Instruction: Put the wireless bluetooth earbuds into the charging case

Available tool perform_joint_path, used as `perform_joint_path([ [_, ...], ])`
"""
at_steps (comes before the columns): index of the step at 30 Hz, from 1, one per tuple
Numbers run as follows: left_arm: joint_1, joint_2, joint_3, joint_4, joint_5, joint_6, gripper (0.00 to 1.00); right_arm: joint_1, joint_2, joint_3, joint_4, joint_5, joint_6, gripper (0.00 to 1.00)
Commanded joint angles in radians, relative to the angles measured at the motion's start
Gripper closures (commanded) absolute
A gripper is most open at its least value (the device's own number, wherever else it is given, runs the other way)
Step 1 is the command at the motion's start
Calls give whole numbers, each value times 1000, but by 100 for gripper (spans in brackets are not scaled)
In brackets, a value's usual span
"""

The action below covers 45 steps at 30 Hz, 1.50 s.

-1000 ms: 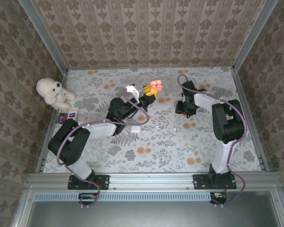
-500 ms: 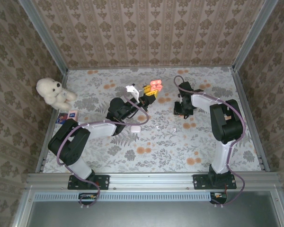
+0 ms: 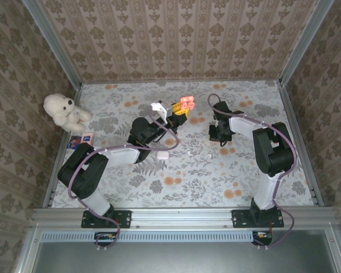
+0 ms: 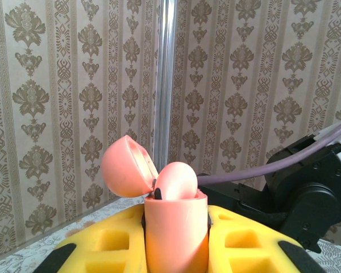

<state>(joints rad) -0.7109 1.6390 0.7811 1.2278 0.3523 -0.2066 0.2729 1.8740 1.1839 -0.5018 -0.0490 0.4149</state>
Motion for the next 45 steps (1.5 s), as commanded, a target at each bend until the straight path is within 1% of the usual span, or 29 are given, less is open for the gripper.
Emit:
perform_joint_path([
  [1,8,-7,5,55,17,-16,100,14,-42,-40,-3,75,56,88],
  [3,8,-7,7,56,17,-16,100,22,-64,-56,-1,129,92,91],
  [7,8,-10,4,56,17,-17,100,29,-123,-98,2,263,182,90],
  [13,10,-13,2,56,14,-16,100,45,-185,-123,-30,441,276,90],
  [18,9,-14,1,61,13,-19,100,71,-140,-81,-135,586,349,89],
  [23,8,-21,-6,62,11,-17,100,120,-49,-17,-261,699,481,89],
  [29,10,-29,-16,64,11,-17,100,169,34,23,-345,739,630,89],
  [34,11,-34,-21,63,12,-15,100,197,53,18,-357,738,695,88],
  [36,11,-34,-22,64,11,-17,100,206,48,17,-356,723,705,86],
  [40,12,-37,-26,65,13,-18,100,229,-4,6,-337,675,718,76],
  [43,13,-40,-33,67,12,-19,100,240,-92,-28,-291,638,718,71],
  [45,16,-43,-39,67,13,-19,100,239,-153,-55,-264,617,715,69],
])
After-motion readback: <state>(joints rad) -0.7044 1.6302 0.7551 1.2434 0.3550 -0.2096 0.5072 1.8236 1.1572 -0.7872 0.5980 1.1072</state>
